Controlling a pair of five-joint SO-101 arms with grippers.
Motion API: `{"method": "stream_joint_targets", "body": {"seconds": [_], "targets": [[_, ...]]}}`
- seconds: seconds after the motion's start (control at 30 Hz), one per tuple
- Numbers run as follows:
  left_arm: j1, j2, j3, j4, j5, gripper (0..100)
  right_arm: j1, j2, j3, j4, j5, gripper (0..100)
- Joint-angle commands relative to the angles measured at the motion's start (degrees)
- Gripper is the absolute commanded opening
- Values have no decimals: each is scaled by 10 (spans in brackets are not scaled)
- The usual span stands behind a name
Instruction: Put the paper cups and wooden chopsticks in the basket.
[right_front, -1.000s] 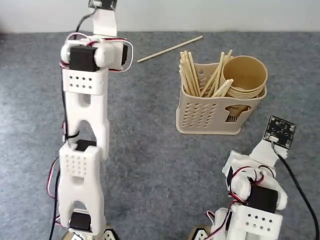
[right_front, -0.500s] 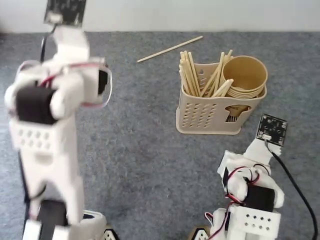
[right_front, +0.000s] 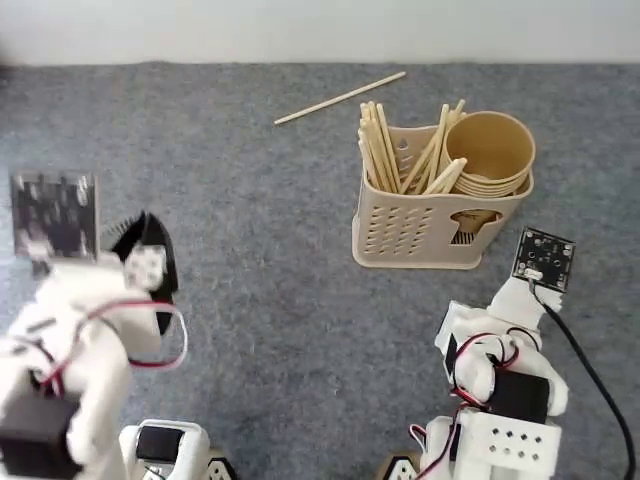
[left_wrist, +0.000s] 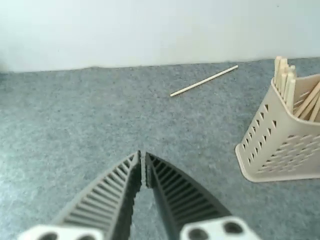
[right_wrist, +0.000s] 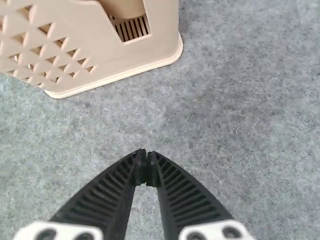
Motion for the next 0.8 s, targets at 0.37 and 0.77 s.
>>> {"method": "stream_joint_targets", "body": {"seconds": [0.37, 0.77], "targets": [[-4, -275, 305, -51, 6, 12, -71, -6, 40, -10, 0, 9], [-109, -400, 493, -117, -11, 13, -86, -6, 146, -87, 72, 9]]}}
